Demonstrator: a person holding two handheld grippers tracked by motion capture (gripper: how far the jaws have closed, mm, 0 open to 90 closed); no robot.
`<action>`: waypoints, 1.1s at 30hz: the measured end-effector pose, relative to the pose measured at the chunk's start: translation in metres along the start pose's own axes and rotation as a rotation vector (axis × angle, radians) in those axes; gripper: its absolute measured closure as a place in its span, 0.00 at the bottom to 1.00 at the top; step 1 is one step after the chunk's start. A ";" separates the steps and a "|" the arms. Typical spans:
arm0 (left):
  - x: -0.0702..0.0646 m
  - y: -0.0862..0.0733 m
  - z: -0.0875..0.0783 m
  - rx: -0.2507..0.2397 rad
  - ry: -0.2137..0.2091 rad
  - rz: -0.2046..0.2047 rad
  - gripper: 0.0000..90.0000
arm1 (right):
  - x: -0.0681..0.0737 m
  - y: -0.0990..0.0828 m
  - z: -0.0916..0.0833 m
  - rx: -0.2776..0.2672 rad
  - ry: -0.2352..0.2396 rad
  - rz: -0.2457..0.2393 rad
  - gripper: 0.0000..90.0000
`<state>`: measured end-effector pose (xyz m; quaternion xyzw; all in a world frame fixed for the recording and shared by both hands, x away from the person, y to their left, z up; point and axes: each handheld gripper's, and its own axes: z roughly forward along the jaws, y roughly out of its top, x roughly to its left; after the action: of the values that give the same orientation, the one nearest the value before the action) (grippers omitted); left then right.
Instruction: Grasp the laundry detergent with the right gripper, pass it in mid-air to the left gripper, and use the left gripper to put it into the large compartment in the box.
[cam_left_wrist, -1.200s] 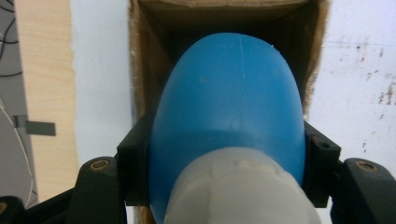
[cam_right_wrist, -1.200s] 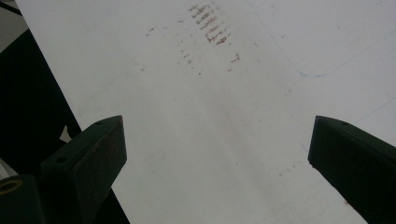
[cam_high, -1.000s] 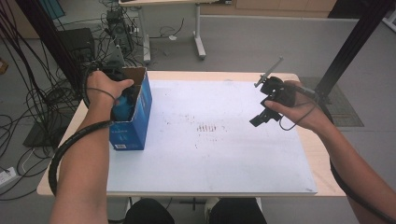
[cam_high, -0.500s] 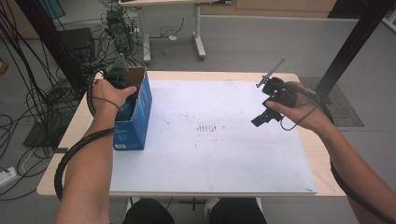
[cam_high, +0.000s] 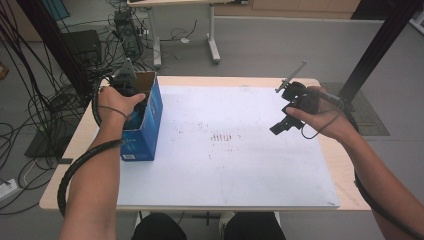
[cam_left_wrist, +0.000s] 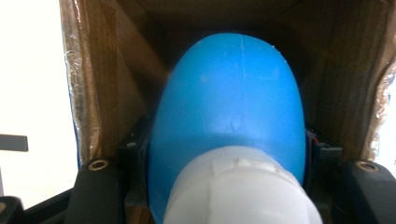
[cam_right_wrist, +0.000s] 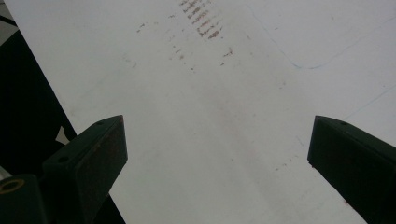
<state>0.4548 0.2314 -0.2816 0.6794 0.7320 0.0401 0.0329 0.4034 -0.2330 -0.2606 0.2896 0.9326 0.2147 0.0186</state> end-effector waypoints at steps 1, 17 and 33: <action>0.000 0.000 0.000 -0.002 0.000 -0.002 0.40 | 0.000 0.000 0.000 -0.001 -0.001 0.001 0.05; 0.000 0.000 0.000 -0.004 0.000 -0.007 0.40 | 0.001 0.002 -0.003 0.010 -0.010 -0.007 0.05; 0.001 -0.001 -0.001 -0.008 0.002 -0.006 0.40 | 0.002 0.003 -0.004 0.014 -0.014 -0.009 0.05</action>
<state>0.4541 0.2319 -0.2809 0.6771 0.7338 0.0434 0.0350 0.4028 -0.2313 -0.2558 0.2870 0.9351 0.2064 0.0239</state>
